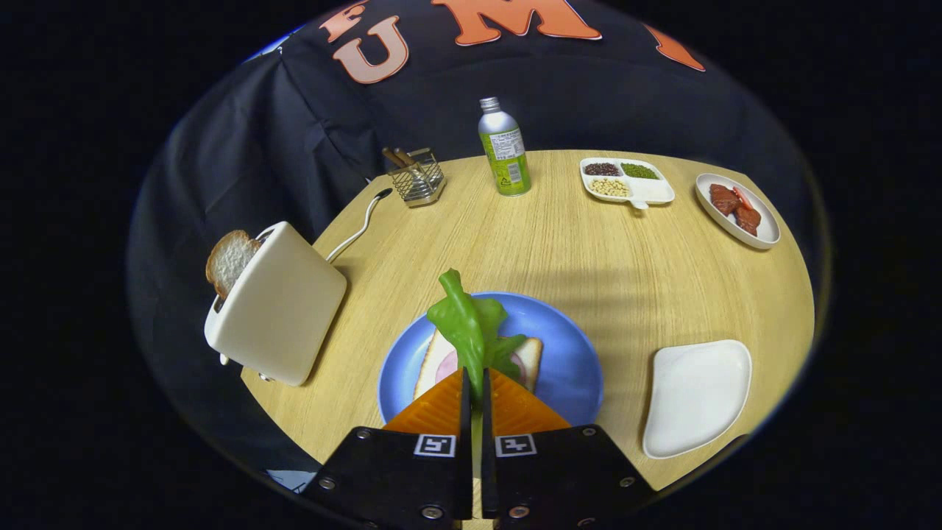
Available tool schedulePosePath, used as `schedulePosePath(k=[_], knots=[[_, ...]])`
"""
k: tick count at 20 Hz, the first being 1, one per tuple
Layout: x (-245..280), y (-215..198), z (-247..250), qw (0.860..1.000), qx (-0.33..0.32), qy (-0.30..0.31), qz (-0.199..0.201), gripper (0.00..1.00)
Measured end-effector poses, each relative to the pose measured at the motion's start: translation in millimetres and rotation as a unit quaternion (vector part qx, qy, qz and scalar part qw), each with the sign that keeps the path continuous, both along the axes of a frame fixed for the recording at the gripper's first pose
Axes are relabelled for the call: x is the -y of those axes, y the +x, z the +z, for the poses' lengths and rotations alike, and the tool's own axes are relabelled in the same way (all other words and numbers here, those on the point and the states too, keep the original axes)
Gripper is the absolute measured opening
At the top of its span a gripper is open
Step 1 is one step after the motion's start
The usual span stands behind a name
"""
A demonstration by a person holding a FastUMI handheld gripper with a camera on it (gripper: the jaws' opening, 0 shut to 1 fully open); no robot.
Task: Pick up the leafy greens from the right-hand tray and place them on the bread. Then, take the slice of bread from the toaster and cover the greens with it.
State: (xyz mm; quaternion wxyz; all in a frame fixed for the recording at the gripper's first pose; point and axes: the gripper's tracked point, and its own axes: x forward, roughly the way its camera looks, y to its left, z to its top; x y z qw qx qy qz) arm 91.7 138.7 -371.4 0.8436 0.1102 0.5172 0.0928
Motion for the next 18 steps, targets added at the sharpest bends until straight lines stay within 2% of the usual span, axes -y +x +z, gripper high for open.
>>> schedulePosePath(k=[7,12,18], knots=[[-14.5,-3.1,-13.8,1.000,-0.007,-0.008,0.010,0.13],[-13.9,-4.1,-30.9,0.998,-0.008,-0.054,0.025,0.32],[-10.5,9.9,-19.3,0.996,0.023,-0.080,0.020,0.45]])
